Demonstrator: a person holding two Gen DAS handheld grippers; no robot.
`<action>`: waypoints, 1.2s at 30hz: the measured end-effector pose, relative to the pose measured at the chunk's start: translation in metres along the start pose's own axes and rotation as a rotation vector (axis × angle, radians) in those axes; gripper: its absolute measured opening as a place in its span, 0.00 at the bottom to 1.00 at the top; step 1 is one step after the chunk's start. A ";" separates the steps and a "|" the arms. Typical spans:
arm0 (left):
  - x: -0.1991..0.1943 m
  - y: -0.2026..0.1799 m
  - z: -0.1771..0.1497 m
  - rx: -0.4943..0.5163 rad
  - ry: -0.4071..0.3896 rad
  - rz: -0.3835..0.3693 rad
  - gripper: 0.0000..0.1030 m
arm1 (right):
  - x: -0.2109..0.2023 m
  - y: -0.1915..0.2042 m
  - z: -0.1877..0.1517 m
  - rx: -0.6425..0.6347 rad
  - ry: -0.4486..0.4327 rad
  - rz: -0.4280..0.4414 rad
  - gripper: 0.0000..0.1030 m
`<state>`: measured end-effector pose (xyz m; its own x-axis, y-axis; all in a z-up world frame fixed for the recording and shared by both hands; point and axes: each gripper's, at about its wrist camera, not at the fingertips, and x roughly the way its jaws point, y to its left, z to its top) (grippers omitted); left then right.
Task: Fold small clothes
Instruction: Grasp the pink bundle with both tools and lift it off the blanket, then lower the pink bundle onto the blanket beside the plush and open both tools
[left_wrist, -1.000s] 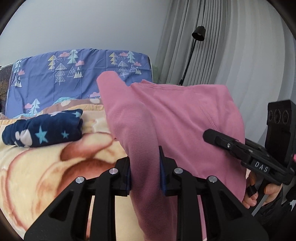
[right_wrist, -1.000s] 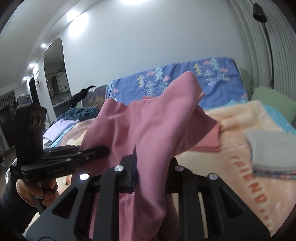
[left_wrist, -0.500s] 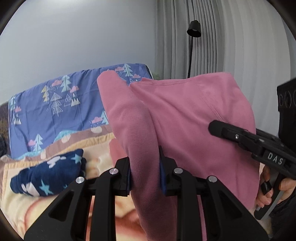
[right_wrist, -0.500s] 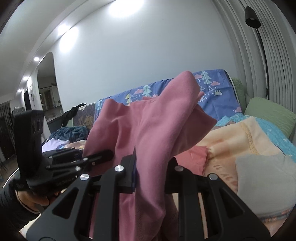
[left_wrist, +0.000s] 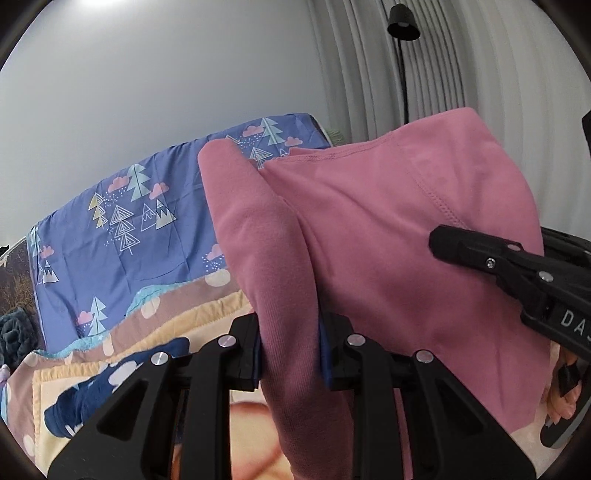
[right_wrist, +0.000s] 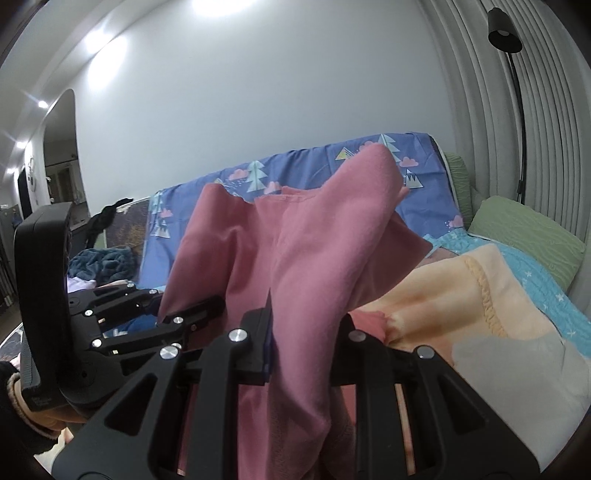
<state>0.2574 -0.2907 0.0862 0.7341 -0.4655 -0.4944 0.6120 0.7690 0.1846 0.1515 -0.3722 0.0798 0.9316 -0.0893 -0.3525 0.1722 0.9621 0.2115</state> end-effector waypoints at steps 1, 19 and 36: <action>0.006 0.003 0.003 -0.003 0.001 0.008 0.23 | 0.007 -0.001 0.003 0.003 0.000 -0.005 0.19; 0.151 0.040 -0.104 -0.031 0.439 0.083 0.66 | 0.144 -0.056 -0.101 0.138 0.371 -0.279 0.44; 0.095 0.055 -0.133 -0.256 0.323 0.042 0.78 | 0.066 -0.049 -0.140 0.204 0.155 -0.323 0.66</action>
<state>0.3221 -0.2345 -0.0634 0.6023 -0.3010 -0.7394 0.4605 0.8875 0.0139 0.1599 -0.3893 -0.0818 0.7626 -0.3231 -0.5604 0.5224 0.8186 0.2388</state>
